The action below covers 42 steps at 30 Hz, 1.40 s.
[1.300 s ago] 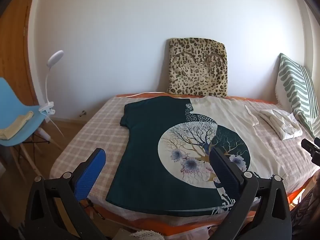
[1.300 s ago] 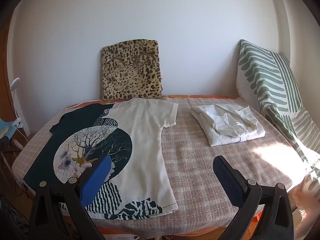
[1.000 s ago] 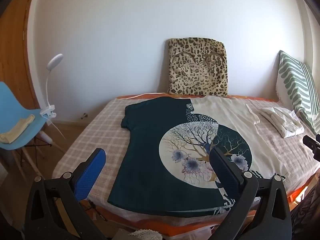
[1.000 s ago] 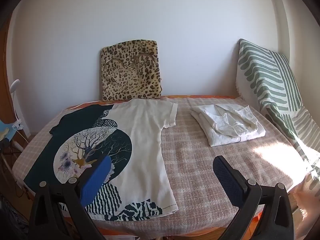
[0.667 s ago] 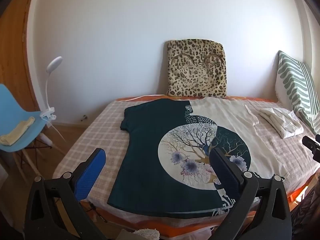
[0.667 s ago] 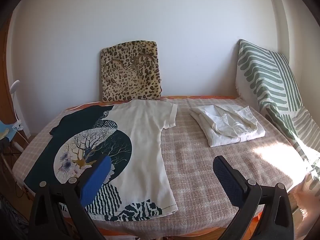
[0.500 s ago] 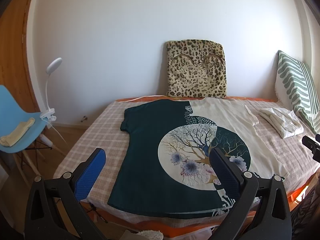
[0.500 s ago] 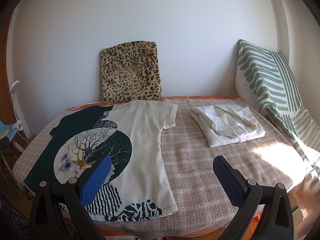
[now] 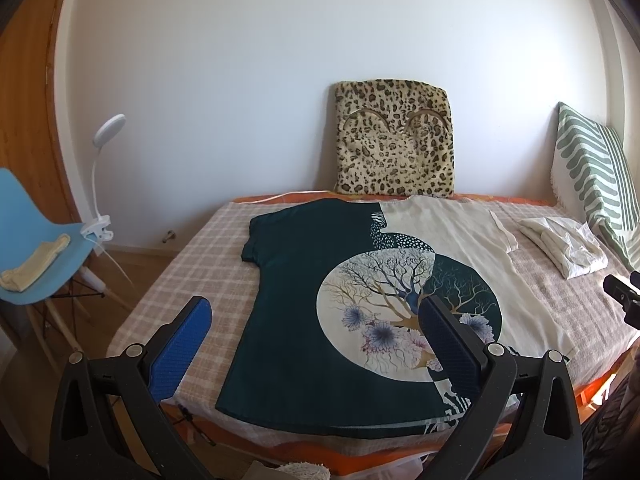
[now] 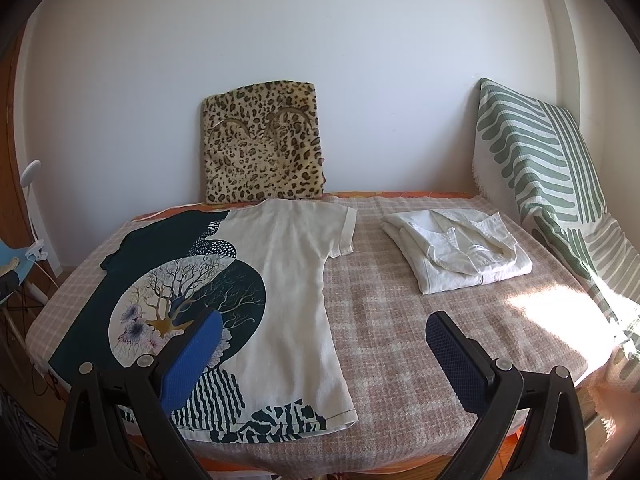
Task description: Fold small clothes
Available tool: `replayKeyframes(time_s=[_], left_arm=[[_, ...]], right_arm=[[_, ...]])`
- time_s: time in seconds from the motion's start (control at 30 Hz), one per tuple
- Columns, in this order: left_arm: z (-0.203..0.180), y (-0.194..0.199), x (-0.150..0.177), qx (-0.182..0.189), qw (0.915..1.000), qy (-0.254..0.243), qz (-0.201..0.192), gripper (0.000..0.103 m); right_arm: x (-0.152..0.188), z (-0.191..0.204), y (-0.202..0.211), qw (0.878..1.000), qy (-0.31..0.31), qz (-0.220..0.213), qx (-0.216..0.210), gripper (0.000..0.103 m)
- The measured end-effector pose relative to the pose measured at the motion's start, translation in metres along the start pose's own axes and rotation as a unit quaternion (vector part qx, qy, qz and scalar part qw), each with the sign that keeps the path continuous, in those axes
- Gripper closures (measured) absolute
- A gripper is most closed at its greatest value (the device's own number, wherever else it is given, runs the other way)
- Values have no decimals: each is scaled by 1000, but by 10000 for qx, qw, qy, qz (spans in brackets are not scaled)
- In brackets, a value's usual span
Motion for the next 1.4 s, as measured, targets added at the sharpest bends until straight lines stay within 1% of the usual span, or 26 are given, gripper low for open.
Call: replayKeyframes(time_s=[1.13,1.17,1.23,1.4], left_arm=[[1,-7,-4,-15,9999,-31,137,0],[1,-7,-3,-16,9999,-38,138,0],[1,-9,-4,-13,9999,-49,147,0],[3,-13,-4,40,9998,34,179,0]], right_arm=[[0,-1,-7,9999,-96,34,-16,0],[-1,-9,-9,9999,-123,41,-24,0],[-1,-8,-9,9999,-122,35,-21,0],[-3,-6,-11,9999,-122,25,-28,0]])
Point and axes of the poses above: each gripper's, at about its wrist camera, not at the fingertips, and y roughly against the way its jaws point, z to its left, x to its underside, the point moved 4 cm from there along -y, roughly the way its jaws point, and after that the axes turned 8 degrees about -y, right-handed, at the moved point
